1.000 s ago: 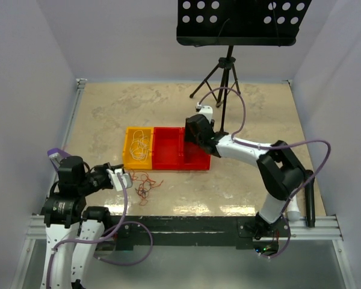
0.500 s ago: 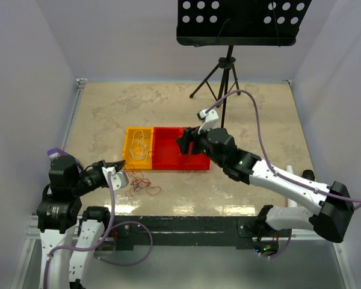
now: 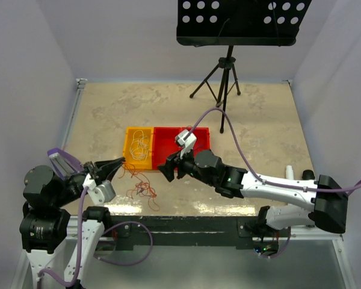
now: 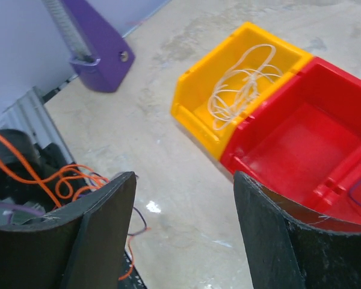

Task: Untangle the cables

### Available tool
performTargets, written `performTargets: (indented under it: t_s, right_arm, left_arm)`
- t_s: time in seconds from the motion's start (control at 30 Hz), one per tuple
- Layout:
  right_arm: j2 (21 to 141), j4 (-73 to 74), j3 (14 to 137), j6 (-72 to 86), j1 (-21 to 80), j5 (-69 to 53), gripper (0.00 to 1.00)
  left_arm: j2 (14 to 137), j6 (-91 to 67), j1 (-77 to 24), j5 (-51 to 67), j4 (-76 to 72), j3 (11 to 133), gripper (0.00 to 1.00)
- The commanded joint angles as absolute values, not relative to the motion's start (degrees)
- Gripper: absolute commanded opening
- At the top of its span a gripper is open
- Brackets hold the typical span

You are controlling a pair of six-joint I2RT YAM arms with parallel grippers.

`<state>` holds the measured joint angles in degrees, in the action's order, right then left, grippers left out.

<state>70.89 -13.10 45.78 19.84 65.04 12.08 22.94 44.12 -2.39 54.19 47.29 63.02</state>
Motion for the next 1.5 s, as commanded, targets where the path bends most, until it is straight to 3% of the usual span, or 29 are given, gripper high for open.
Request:
performTargets:
  t_s: [0.0, 0.37, 0.7, 1.0, 1.17, 1.3, 1.47]
  right_arm:
    - [71.28, -19.42, 48.78, 17.06, 68.37, 9.32, 0.71]
    - [69.87, -23.90, 44.12, 17.67, 73.03, 7.73, 0.70]
    - [75.76, -23.81, 43.25, 20.30, 75.15, 13.36, 0.61]
    - [74.89, -25.32, 39.82, 24.69, 75.15, 17.22, 0.66]
    - [71.28, -23.48, 38.58, 26.10, 75.23, 21.52, 0.64]
    - [71.11, -19.60, 39.03, 29.97, 75.50, 27.85, 0.62]
    - [66.27, -23.02, 36.39, 27.87, 77.34, 27.42, 0.61]
  left_arm:
    - [22.33, 43.15, -2.55, 56.60, 46.14, 63.54, 0.00]
    - [21.53, 42.01, -2.55, 56.86, 43.24, 63.72, 0.00]
    - [21.36, 41.66, -2.46, 57.83, 43.77, 66.18, 0.00]
    - [21.88, 41.92, -2.37, 56.96, 44.56, 67.15, 0.00]
    - [21.97, 39.64, -2.29, 53.27, 45.44, 63.91, 0.00]
    - [23.63, 27.10, -2.11, 45.47, 42.63, 61.00, 0.00]
    - [29.00, 20.22, -2.11, 37.89, 45.35, 61.61, 0.00]
